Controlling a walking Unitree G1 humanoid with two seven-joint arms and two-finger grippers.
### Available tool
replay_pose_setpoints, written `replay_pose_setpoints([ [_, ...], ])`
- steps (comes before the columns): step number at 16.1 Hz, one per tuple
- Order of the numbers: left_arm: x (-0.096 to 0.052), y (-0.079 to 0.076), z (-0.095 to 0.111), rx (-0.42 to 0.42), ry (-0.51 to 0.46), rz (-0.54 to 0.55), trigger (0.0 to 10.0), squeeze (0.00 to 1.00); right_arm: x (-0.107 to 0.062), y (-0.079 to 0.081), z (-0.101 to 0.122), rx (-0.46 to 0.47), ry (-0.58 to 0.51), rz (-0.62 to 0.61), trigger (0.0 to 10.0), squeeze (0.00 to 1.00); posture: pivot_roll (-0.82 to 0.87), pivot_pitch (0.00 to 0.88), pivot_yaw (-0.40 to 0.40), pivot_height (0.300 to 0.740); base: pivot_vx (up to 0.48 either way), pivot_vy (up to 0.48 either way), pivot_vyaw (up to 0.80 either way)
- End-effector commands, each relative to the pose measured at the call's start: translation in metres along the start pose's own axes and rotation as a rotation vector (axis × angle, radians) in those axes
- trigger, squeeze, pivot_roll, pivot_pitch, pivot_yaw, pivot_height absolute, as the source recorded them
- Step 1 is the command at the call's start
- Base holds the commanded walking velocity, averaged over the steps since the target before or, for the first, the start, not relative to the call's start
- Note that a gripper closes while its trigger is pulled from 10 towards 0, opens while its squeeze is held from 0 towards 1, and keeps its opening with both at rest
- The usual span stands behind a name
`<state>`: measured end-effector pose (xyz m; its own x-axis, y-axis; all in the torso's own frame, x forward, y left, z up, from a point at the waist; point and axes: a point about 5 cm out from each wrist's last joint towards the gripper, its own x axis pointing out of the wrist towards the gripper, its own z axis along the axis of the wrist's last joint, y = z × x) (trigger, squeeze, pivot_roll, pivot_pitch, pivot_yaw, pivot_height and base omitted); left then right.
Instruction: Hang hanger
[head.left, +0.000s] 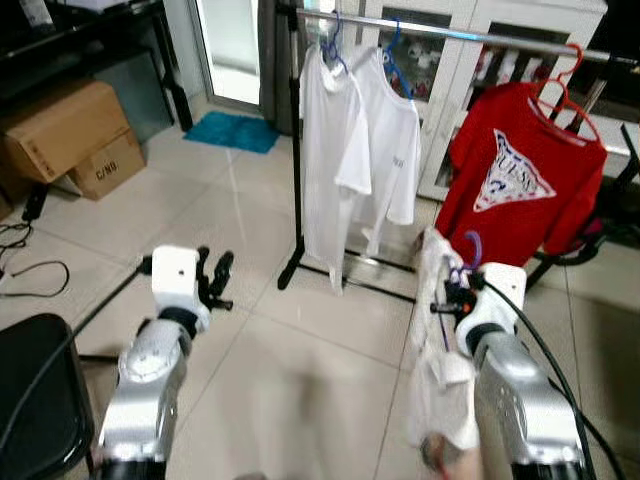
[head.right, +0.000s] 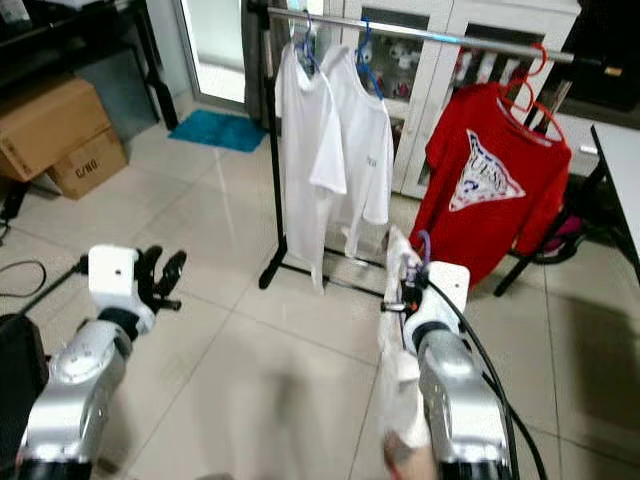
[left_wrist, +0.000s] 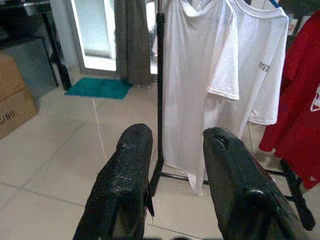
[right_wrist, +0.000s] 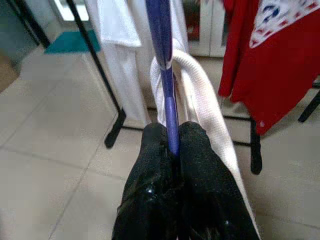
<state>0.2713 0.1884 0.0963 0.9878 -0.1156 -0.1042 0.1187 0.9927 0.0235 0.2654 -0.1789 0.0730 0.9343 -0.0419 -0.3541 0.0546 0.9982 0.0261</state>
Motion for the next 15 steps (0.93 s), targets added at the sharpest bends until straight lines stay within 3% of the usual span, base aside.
replay_pose_setpoints([
  [1,0.001,0.0,0.005,0.015,-0.006,0.01,10.0,0.0,-0.002,-0.004,0.002,0.009,-0.018,-0.029,10.0,0.0,-0.05,0.027,-0.021,0.74,0.371,0.0,0.0],
  [4,0.005,-0.008,0.01,0.061,-0.018,-0.017,10.0,0.0,-0.011,-0.01,0.002,0.083,-0.049,-0.073,10.0,0.0,-0.08,0.046,0.005,0.74,0.365,0.0,0.0],
  [6,0.004,-0.012,0.014,0.038,-0.028,-0.038,10.0,0.0,-0.011,-0.013,0.003,0.061,-0.052,-0.116,10.0,0.0,-0.07,0.045,0.021,0.74,0.364,0.0,0.0],
  [10,0.01,-0.016,0.023,0.064,-0.046,-0.05,10.0,0.0,-0.006,-0.002,0.016,0.098,-0.092,-0.013,10.0,0.0,-0.05,0.052,0.024,0.74,0.368,0.0,0.0],
  [15,0.009,-0.015,0.027,0.076,-0.054,-0.042,10.0,0.0,-0.002,0.006,0.026,0.111,-0.116,0.017,10.0,0.0,-0.06,0.049,0.02,0.74,0.367,0.0,0.0],
])
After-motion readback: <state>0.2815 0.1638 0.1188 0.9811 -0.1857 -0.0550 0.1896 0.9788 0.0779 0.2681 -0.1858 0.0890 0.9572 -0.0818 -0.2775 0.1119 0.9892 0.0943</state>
